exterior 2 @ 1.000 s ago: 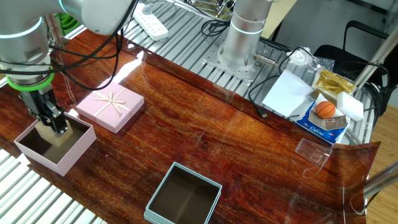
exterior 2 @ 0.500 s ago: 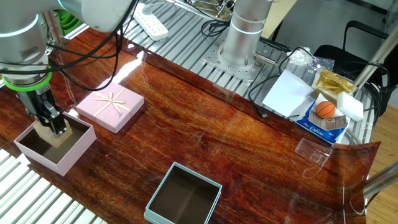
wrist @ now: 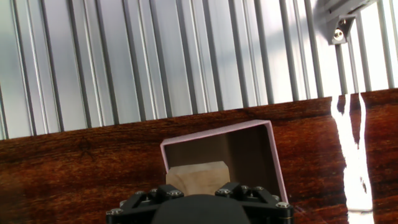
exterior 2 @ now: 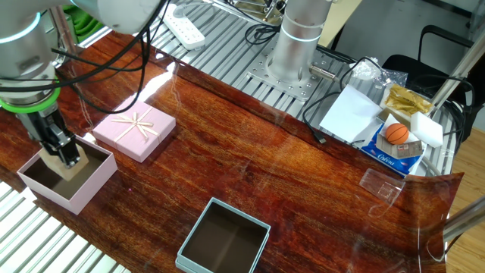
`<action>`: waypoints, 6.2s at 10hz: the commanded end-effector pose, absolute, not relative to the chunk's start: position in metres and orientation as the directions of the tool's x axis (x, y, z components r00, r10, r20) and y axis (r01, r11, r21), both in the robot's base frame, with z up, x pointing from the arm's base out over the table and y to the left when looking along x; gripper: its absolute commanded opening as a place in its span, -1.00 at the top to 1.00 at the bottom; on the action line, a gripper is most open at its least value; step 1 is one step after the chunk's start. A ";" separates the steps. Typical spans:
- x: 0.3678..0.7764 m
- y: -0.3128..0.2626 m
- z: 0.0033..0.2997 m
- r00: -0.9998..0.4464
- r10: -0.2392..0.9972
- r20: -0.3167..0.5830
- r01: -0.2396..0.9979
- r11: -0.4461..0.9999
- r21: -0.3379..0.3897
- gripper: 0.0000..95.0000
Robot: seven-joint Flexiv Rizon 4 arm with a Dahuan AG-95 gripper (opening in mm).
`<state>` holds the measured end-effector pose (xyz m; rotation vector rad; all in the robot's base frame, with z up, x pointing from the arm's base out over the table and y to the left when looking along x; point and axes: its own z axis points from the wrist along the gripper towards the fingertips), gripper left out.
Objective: Move an object from one box to another
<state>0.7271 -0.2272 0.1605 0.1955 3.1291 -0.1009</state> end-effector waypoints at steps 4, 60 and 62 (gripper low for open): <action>0.734 -0.225 0.163 -0.990 0.140 -0.003 0.140 0.988 -0.059 1.00; 0.741 -0.163 0.163 -0.990 -0.133 -0.050 -0.132 0.991 -0.026 1.00; 0.737 -0.153 0.162 -0.991 -0.126 -0.048 -0.125 0.992 -0.025 1.00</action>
